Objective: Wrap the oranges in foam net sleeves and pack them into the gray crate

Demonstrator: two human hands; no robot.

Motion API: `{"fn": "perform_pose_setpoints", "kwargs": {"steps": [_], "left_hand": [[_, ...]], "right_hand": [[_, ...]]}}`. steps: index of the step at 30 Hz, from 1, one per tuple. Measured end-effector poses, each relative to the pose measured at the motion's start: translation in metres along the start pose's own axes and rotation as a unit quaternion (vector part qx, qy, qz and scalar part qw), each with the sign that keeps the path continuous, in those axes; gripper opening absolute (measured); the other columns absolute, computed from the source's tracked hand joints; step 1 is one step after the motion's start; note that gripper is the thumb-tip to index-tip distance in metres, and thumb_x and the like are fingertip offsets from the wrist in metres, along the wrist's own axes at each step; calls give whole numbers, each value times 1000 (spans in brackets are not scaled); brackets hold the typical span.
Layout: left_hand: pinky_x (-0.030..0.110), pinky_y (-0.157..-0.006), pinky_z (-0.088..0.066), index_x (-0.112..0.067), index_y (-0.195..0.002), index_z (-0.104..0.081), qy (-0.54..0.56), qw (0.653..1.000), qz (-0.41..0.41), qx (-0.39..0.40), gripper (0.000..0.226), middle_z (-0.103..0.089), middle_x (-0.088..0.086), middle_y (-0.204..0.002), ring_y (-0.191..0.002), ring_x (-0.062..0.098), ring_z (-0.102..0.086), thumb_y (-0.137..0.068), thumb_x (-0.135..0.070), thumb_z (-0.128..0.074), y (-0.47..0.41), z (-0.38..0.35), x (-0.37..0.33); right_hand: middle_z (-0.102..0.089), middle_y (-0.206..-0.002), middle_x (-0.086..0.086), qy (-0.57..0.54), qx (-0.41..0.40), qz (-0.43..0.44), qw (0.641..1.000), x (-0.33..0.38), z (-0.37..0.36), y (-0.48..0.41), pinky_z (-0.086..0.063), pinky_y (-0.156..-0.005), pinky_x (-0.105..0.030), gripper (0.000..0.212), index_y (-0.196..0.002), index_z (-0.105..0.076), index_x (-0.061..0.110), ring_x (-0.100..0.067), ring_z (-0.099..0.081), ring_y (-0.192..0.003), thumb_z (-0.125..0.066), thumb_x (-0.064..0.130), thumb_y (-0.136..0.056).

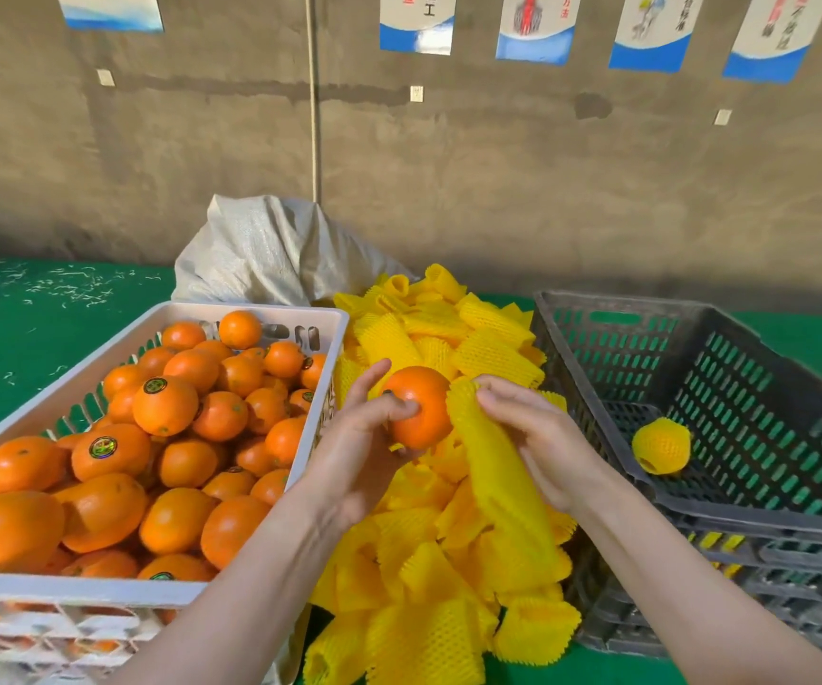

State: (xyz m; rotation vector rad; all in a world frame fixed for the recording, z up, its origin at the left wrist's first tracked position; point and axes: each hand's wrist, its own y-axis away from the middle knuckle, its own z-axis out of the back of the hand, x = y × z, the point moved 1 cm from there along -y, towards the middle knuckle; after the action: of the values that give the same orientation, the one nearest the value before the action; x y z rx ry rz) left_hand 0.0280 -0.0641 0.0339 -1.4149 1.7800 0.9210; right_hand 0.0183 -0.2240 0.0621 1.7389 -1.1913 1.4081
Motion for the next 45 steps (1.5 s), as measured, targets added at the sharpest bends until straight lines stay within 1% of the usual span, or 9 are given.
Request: {"fn": "perform_pose_setpoints", "kwargs": {"steps": [3,10,15,21,26,32,35,38,45], "left_hand": [[33,-67,-40,-14,-97,-56,19,1000,4,12,54,-61,8,-100,-77,21,-58,-45,-12,-68,-3,2,3],[43,-61,-57,-16,-128,-56,157,986,21,54,62,-59,23,-123,-91,35,-70,-66,-12,-66,-5,-1,7],[29,-58,-55,-33,-113,-65,15,999,-42,-31,34,-68,12,-109,-84,21,-72,-81,-22,-64,-7,2,12],[38,-91,-49,-37,-107,-67,-28,989,-105,-96,27,-59,8,-127,-115,26,-56,-90,-18,-60,-12,5,10],[25,-70,-53,-34,-107,-67,-3,992,-104,-75,22,-66,4,-114,-103,17,-62,-92,-21,-58,-12,-5,17],[47,-84,-55,-33,-113,-63,53,992,-74,-85,25,-62,10,-124,-105,28,-65,-95,-41,-49,-12,-3,12],[47,-78,-57,-32,-110,-64,82,992,-49,-82,22,-59,12,-125,-100,32,-66,-98,-35,-46,-10,-3,10],[37,-64,-58,-29,-111,-62,44,995,-69,-59,24,-63,12,-116,-88,26,-67,-101,-21,-42,-8,-5,12],[26,-59,-55,-18,-103,-61,-29,995,-99,-1,29,-71,0,-75,-67,9,-68,-103,-21,-32,-5,-12,16]], "right_hand": [[-58,-59,0,-49,-34,-13,998,4,5,-3,-44,-54,-24,8,-80,-51,8,-10,-56,-52,-50,15,-80],[-65,-77,-5,12,2,-49,999,-16,-4,-2,-50,-63,-21,27,-94,-61,3,-10,-62,-66,-54,22,-76],[-63,-83,5,137,32,-27,990,-20,-11,-1,-44,-75,-17,13,-98,-61,11,-1,-56,-78,-50,13,-91],[-41,-115,0,518,-91,122,842,-21,-14,1,-26,-104,-26,16,-102,-70,17,-14,-34,-117,-62,20,-89],[-52,-97,3,579,-145,208,775,-11,-20,-2,-27,-89,-30,26,-99,-72,17,-17,-45,-103,-57,31,-84],[-56,-79,-12,366,-116,138,913,-7,-10,-6,-41,-76,-38,25,-89,-59,0,-17,-50,-74,-47,22,-92],[-55,-91,11,180,-177,58,966,-11,-2,-9,-42,-81,-9,18,-89,-54,26,0,-53,-83,-45,12,-96],[-52,-76,3,26,-139,40,989,-14,-3,-14,-39,-82,-32,15,-77,-52,17,-14,-48,-79,-48,12,-90],[-36,-77,-10,2,-57,40,998,-10,-17,-17,-28,-62,-32,8,-93,-42,11,-18,-36,-72,-40,3,-91]]}}
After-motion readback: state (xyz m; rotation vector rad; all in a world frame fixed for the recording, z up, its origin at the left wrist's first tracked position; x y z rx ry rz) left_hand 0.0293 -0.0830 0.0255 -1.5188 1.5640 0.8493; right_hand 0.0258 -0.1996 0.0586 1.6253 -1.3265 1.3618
